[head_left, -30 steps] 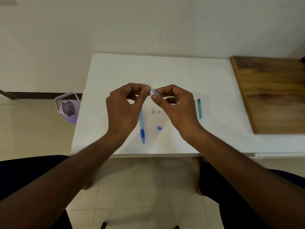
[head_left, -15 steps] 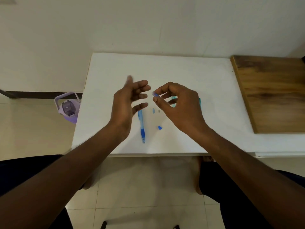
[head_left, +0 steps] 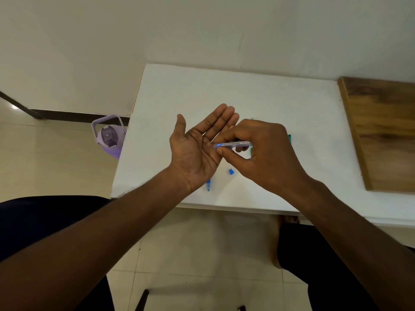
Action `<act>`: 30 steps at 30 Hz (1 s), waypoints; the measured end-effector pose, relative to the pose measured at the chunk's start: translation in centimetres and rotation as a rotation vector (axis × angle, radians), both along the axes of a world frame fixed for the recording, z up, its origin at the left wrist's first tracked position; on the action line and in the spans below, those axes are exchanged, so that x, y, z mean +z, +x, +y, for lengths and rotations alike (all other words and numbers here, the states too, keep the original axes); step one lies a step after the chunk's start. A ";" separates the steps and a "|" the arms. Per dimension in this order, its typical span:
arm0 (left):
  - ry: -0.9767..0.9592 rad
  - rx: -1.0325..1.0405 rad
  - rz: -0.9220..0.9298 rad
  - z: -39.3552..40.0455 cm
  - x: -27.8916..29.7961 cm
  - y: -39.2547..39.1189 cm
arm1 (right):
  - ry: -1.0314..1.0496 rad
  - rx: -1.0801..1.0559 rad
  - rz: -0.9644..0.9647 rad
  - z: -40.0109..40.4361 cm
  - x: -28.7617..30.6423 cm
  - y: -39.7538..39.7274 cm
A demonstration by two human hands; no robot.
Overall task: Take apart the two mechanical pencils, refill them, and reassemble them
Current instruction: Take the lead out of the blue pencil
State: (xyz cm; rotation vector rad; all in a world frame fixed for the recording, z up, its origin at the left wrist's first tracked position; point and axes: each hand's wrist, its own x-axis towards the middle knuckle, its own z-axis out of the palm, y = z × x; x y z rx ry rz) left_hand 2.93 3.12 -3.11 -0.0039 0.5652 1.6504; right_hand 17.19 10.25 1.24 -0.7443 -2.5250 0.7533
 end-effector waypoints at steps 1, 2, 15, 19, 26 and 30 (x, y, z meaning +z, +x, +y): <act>-0.002 -0.002 0.010 0.0 0.1 0.1 | -0.007 0.000 0.004 0.0 0.0 0.0; -0.001 -0.003 0.019 0.0 0.2 0.2 | -0.003 -0.001 0.006 0.0 0.0 0.0; 0.090 0.000 0.072 0.5 1.5 -0.5 | -0.243 -0.132 0.120 0.2 -0.7 -0.4; 0.085 -0.015 0.072 0.5 1.4 -0.5 | -0.299 -0.155 0.141 0.2 -1.0 -0.7; -0.201 0.051 0.390 0.3 1.5 -0.7 | -0.313 -0.206 0.243 1.1 -0.6 -0.4; -0.359 0.254 0.985 -0.2 1.1 -0.1 | -0.343 -0.260 0.284 1.7 -0.4 -0.1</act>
